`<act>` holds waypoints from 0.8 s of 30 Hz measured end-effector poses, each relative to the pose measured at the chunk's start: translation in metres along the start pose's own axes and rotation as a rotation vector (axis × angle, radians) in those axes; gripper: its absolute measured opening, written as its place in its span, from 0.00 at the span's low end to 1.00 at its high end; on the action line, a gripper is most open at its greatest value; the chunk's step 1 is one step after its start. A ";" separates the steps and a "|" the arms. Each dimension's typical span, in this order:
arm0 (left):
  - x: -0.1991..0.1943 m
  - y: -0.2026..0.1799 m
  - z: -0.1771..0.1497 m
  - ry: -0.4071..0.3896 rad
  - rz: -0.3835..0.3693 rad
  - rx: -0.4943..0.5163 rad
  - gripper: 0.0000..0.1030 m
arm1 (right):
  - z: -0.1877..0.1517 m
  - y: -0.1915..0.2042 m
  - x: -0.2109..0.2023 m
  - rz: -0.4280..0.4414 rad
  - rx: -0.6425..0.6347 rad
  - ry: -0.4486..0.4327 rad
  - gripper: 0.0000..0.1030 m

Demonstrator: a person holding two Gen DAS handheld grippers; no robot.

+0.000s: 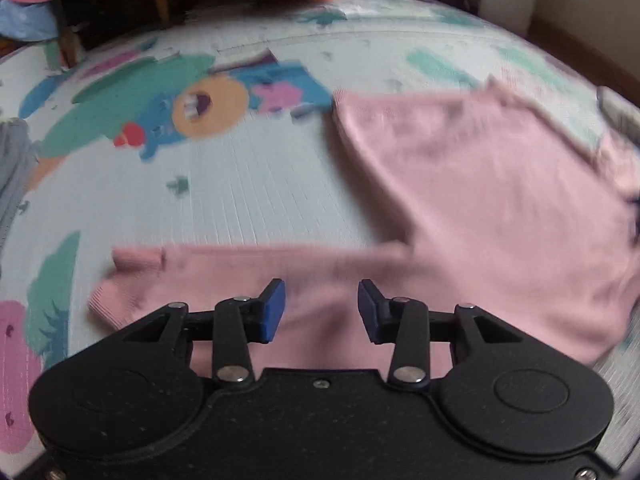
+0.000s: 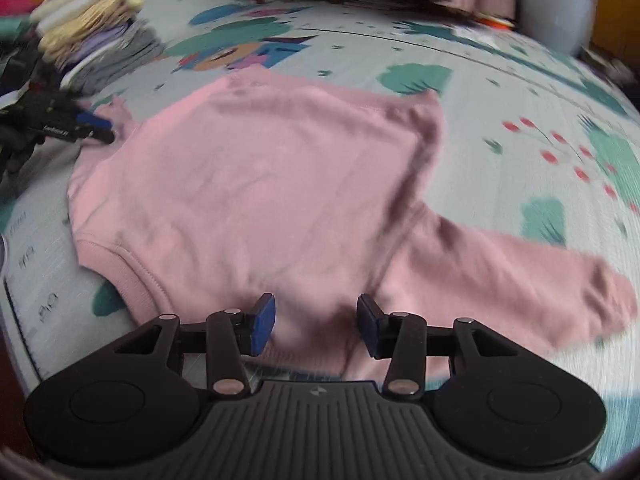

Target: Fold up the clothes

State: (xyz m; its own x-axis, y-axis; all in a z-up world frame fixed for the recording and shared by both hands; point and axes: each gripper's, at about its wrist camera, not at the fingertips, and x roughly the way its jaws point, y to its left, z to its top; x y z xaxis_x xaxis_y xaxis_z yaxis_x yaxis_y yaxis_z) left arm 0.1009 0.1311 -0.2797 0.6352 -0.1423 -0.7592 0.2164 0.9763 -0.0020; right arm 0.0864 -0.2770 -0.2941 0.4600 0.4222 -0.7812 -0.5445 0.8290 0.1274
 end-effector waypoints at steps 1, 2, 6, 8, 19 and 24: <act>-0.003 -0.001 0.005 -0.011 -0.008 -0.006 0.39 | -0.004 -0.004 -0.008 0.000 0.058 -0.012 0.45; -0.006 -0.002 0.010 -0.023 -0.016 -0.012 0.39 | -0.008 -0.008 -0.015 -0.001 0.115 -0.023 0.45; -0.004 -0.018 0.029 -0.019 -0.041 0.003 0.40 | -0.035 -0.037 -0.032 0.013 0.424 -0.017 0.48; -0.003 -0.029 0.041 -0.005 -0.068 -0.016 0.41 | -0.051 -0.054 -0.035 0.072 0.595 0.002 0.49; 0.047 -0.144 0.176 0.208 -0.462 0.013 0.41 | -0.081 -0.092 -0.005 0.298 1.170 -0.134 0.48; 0.083 -0.202 0.230 0.335 -0.514 0.144 0.43 | -0.095 -0.084 0.013 0.349 1.354 -0.150 0.38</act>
State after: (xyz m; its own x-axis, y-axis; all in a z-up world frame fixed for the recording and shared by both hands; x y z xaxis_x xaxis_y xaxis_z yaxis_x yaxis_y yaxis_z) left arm 0.2802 -0.1155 -0.1927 0.1620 -0.5061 -0.8471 0.5450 0.7616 -0.3508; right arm 0.0717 -0.3759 -0.3731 0.5594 0.6401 -0.5267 0.4040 0.3443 0.8475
